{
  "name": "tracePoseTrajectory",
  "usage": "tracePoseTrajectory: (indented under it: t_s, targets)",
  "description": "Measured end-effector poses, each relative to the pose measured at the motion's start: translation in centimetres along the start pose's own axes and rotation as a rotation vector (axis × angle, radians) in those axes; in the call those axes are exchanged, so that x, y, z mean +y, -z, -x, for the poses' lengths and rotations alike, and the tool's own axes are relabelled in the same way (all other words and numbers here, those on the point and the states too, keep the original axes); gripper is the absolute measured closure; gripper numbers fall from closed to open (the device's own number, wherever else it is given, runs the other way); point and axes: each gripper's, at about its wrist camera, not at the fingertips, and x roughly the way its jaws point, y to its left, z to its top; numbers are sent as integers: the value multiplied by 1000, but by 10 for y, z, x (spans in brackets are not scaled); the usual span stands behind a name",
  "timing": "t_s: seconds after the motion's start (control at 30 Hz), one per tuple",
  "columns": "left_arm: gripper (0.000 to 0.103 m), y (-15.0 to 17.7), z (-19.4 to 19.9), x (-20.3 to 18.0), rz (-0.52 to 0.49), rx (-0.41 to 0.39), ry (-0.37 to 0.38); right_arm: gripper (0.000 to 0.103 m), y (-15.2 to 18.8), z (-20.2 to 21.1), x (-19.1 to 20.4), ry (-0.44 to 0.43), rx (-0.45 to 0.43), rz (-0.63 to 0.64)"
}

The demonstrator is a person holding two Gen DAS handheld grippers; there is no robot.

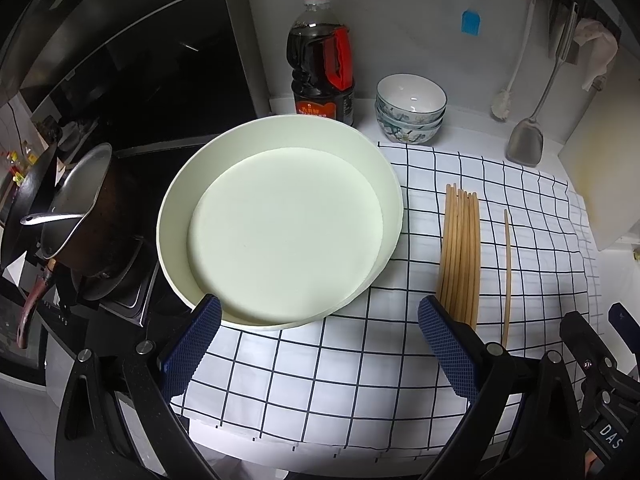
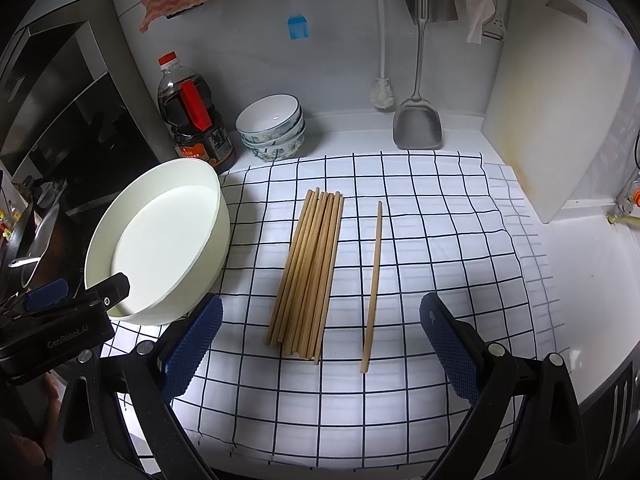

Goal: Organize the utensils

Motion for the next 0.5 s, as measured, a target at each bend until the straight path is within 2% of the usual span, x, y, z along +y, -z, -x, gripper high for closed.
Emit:
tracePoseTrajectory:
  t_s: [0.5]
  targets:
    - [6,0,1,-2,2,-1,2,8,1,1,1,3,-4,0]
